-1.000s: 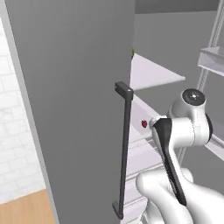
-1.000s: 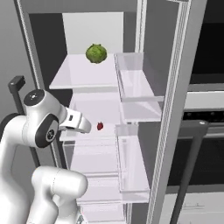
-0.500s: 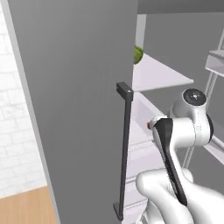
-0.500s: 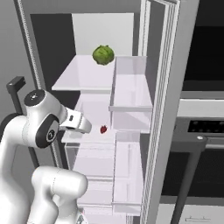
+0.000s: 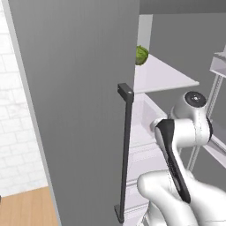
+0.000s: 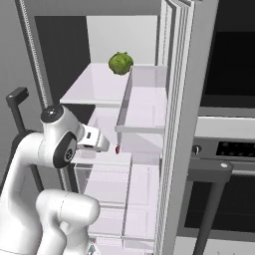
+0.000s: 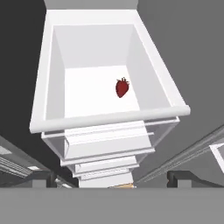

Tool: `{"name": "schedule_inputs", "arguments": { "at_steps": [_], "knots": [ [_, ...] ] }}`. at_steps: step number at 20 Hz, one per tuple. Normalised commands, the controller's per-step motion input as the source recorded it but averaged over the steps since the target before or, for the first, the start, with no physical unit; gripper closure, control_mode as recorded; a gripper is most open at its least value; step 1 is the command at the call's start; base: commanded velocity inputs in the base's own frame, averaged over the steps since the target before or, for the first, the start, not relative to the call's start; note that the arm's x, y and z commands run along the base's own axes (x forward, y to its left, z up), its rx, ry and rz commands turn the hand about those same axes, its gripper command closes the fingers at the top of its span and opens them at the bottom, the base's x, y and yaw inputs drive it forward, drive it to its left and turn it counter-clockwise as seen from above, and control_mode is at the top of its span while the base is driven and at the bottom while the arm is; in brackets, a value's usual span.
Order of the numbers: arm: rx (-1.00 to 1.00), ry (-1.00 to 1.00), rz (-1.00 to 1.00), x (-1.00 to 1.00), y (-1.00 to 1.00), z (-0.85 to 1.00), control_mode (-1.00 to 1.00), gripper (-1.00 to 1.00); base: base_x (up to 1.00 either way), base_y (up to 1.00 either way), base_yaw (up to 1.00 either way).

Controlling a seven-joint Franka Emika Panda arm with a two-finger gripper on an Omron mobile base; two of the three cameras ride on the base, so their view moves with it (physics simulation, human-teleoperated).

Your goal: Take the strawberry from the fridge and place it on top of the pancake, located on the dining counter.

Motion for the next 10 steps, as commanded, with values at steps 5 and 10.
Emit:
{"name": "schedule_inputs", "arguments": {
  "at_steps": [5, 10],
  "knots": [
    [0.02, 0.01, 0.11, 0.82, -0.03, -0.64, -1.00, -1.00, 0.00, 0.00, 0.00],
    [0.00, 0.13, 0.01, 0.62, -0.14, -0.50, -1.00, -1.00, 0.00, 0.00, 0.00]
  ]
}}
